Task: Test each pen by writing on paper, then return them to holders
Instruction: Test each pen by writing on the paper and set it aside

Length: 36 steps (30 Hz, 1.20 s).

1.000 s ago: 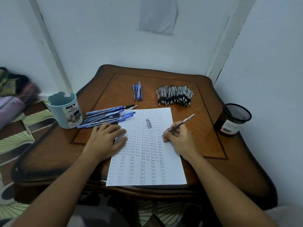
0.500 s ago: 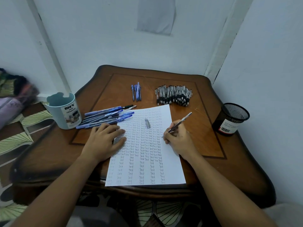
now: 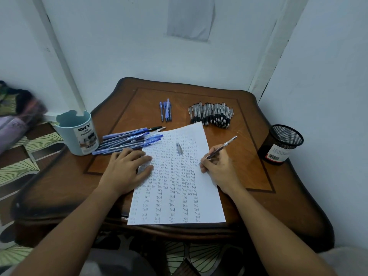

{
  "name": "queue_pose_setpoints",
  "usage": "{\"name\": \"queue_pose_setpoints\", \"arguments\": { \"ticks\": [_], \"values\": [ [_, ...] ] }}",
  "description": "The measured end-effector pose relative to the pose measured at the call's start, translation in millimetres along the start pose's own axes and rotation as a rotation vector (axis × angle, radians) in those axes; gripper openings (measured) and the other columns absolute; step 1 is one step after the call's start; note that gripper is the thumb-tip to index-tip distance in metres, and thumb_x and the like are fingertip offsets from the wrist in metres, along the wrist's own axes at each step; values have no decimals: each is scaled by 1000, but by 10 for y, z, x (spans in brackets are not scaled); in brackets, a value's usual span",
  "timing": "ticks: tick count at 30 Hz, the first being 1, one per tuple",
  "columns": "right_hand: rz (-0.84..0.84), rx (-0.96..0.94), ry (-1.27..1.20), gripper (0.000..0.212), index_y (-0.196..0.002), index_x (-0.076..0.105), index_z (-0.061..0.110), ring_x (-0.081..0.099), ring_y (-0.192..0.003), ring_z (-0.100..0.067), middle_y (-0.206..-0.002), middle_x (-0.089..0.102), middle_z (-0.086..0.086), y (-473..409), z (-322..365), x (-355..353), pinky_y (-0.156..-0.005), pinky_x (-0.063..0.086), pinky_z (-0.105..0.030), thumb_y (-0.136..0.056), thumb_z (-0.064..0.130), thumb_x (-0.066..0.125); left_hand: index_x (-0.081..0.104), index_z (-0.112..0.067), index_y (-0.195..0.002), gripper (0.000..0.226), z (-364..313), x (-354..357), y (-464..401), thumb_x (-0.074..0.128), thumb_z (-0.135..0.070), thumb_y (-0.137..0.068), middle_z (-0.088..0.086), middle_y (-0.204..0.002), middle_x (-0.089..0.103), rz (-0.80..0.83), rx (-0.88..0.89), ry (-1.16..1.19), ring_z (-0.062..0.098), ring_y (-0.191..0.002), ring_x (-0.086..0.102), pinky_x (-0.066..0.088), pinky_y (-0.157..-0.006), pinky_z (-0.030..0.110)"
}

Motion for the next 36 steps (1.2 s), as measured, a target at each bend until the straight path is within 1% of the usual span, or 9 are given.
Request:
{"name": "queue_pose_setpoints", "arguments": {
  "ticks": [4, 10, 16, 19, 22, 24, 26, 31, 36],
  "values": [
    [15, -14, 69, 23, -96, 47, 12, 61, -68, -25, -83, 65, -22, 9, 15, 25, -67, 54, -37, -92, -4, 62, 74, -30, -109, 48, -6, 7, 7, 40, -59, -91, -8, -114, 69, 4, 5, 0, 19, -104, 55, 37, -78, 40],
    [13, -2, 44, 24, -96, 46, 14, 59, -68, -26, -82, 64, -22, 2, 16, 20, -66, 54, -36, -92, -5, 61, 74, -31, -108, 46, -3, 14, 9, 41, -59, -91, -10, -113, 68, -3, 6, -5, 18, -104, 54, 36, -78, 39],
    [-8, 80, -237, 8, -100, 56, 8, 69, -73, -23, -89, 66, -20, -68, 54, 24, -70, 61, -31, -99, 1, 56, 74, -29, -106, 44, -17, 18, -3, 43, -56, -92, -8, -108, 64, -27, 36, -8, 17, -103, 52, 36, -77, 37],
    [8, -17, -307, 10, -104, 63, 7, 68, -70, -23, -87, 67, -17, -77, 175, 97, -68, 61, -32, -101, 5, 53, 74, -27, -108, 45, -20, 29, -23, 42, -56, -93, -9, -105, 64, -15, 46, -3, 17, -102, 52, 38, -77, 36],
    [38, -153, -54, 14, -105, 67, 10, 63, -75, -20, -82, 66, -10, -79, 238, 263, -69, 53, -39, -102, 9, 54, 74, -28, -110, 46, -10, 34, -14, 41, -56, -93, -10, -107, 64, 5, 32, 13, 14, -103, 51, 38, -78, 35],
    [53, -269, 337, 8, -105, 62, 13, 57, -81, -10, -92, 64, -1, -126, 262, 404, -71, 46, -32, -100, 17, 57, 73, -29, -111, 46, -1, 31, -9, 40, -57, -94, -11, -108, 64, 14, 18, 20, 13, -103, 50, 35, -79, 34],
    [98, -317, 553, 17, -107, 53, 17, 50, -86, -10, -99, 58, 2, -184, 266, 543, -70, 37, -28, -99, 30, 60, 73, -31, -111, 46, -2, 37, -15, 39, -58, -94, -12, -108, 64, 27, 11, 25, 13, -104, 50, 33, -79, 33],
    [116, -297, 815, 22, -110, 49, 18, 51, -97, -23, -106, 62, -2, -316, 239, 738, -79, 44, -42, -95, 27, 64, 71, -30, -113, 46, -4, 18, -18, 39, -57, -95, -13, -111, 65, 34, -5, 32, 12, -105, 50, 34, -81, 33],
    [205, -351, 647, 13, -99, 50, 20, 47, -73, -10, -85, 57, 2, -223, 269, 791, -62, 36, -30, -99, 10, 58, 65, -29, -117, 43, -8, 7, -31, 37, -54, -97, -14, -113, 66, 42, -21, 23, 13, -106, 52, 35, -82, 34]
  ]
}}
Point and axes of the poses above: each hand's wrist, its own y-axis away from the middle knuckle, its own x-axis out of the palm, z = x × y, the point moved 5 cm from there along -y, towards the middle knuckle
